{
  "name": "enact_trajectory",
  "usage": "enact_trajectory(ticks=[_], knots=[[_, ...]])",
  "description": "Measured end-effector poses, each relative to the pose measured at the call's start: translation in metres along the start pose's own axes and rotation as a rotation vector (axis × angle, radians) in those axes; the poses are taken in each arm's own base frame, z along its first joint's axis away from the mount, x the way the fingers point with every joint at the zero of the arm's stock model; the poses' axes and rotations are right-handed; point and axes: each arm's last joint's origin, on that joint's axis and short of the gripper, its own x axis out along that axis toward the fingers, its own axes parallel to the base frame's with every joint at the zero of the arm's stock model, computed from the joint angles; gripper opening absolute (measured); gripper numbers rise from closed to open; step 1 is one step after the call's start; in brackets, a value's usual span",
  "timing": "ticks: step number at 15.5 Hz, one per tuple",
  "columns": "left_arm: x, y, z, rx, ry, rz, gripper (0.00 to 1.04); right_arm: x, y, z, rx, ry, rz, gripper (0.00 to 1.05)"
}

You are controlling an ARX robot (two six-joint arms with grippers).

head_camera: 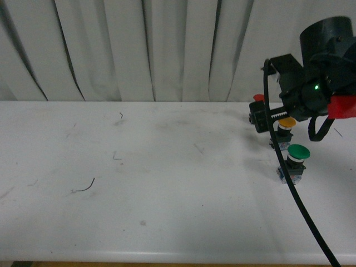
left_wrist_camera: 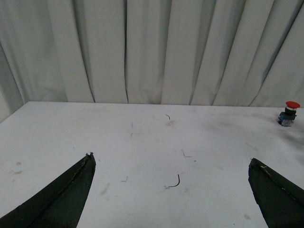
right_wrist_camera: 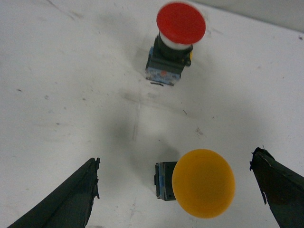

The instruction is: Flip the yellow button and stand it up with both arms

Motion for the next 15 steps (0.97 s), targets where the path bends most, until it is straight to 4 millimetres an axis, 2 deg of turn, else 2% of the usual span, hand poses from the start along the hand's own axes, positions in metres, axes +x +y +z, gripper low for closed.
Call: enact_trajectory(ticks=[1,2,3,6,7,8,9,10,12,13,14,15], knots=[[0.000,0.000,0.000,0.000,0.000,0.000,0.98,-0.012,-0.005,0.007,0.013,-0.040,0.003,0.98],[0.000,0.000,0.000,0.000,0.000,0.000,0.98,-0.033,-0.016,0.017,0.042,-0.113,0.012,0.98],[0.000,0.000,0.000,0.000,0.000,0.000,0.98,-0.064,-0.034,0.024,0.083,-0.198,0.010,0.98],[0.000,0.000,0.000,0.000,0.000,0.000,0.98,-0.133,-0.067,0.019,0.191,-0.333,0.036,0.98],[0.000,0.000,0.000,0.000,0.000,0.000,0.98,-0.160,-0.074,0.015,0.227,-0.378,0.054,0.98],[0.000,0.000,0.000,0.000,0.000,0.000,0.98,-0.195,-0.079,0.010,0.257,-0.452,0.068,0.97],[0.000,0.000,0.000,0.000,0.000,0.000,0.98,-0.227,-0.077,0.004,0.250,-0.581,-0.027,0.88],[0.000,0.000,0.000,0.000,0.000,0.000,0.98,-0.257,-0.072,-0.007,0.246,-0.635,-0.075,0.79],[0.000,0.000,0.000,0.000,0.000,0.000,0.98,-0.310,-0.050,-0.061,0.251,-0.604,-0.106,0.55],[0.000,0.000,0.000,0.000,0.000,0.000,0.98,-0.326,-0.032,-0.091,0.248,-0.562,-0.096,0.41],[0.000,0.000,0.000,0.000,0.000,-0.001,0.98,-0.334,-0.024,-0.109,0.242,-0.556,-0.080,0.33],[0.000,0.000,0.000,0.000,0.000,0.000,0.98,-0.336,-0.023,-0.112,0.242,-0.556,-0.079,0.31]])
